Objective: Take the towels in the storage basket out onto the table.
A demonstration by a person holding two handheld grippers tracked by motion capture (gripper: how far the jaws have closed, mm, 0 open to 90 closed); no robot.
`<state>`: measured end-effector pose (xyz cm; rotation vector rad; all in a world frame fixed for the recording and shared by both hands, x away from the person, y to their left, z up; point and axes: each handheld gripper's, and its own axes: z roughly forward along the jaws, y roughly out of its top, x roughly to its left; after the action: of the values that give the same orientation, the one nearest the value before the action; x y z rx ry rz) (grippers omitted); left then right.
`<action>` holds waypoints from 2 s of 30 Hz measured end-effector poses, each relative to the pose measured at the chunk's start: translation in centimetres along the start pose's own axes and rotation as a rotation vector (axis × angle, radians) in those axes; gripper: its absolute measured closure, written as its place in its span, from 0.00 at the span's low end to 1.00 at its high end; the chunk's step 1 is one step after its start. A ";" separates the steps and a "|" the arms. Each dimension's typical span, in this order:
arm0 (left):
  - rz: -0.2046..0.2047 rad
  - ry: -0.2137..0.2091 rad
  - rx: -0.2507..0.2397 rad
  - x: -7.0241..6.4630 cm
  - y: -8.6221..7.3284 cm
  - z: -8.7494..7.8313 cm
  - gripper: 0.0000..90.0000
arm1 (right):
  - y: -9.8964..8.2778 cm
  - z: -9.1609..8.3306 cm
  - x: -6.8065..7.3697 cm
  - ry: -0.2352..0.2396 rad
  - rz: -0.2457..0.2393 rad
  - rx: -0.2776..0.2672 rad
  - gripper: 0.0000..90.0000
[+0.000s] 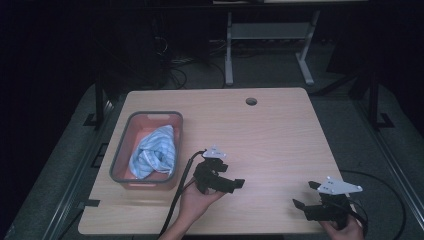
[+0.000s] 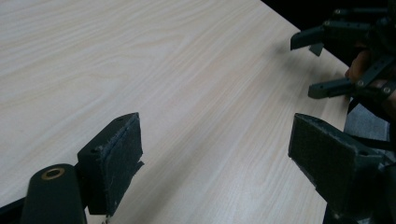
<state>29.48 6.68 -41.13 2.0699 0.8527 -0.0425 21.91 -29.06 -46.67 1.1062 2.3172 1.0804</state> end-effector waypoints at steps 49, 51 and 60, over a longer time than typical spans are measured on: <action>-0.053 0.061 0.038 5.3 6.4 -6.8 0.19 | 0.4 0.7 0.4 0.015 -0.023 0.018 0.16; -0.064 0.070 0.029 5.7 6.5 -7.3 0.19 | 0.4 0.7 0.3 0.015 -0.024 0.017 0.16; -0.093 0.113 0.018 7.4 6.4 -9.5 0.19 | 0.5 0.6 0.4 0.017 -0.021 0.016 0.16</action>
<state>36.32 15.38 -33.12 2.0640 1.0202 0.0166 22.26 -28.24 -46.73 1.0801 2.3494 1.0695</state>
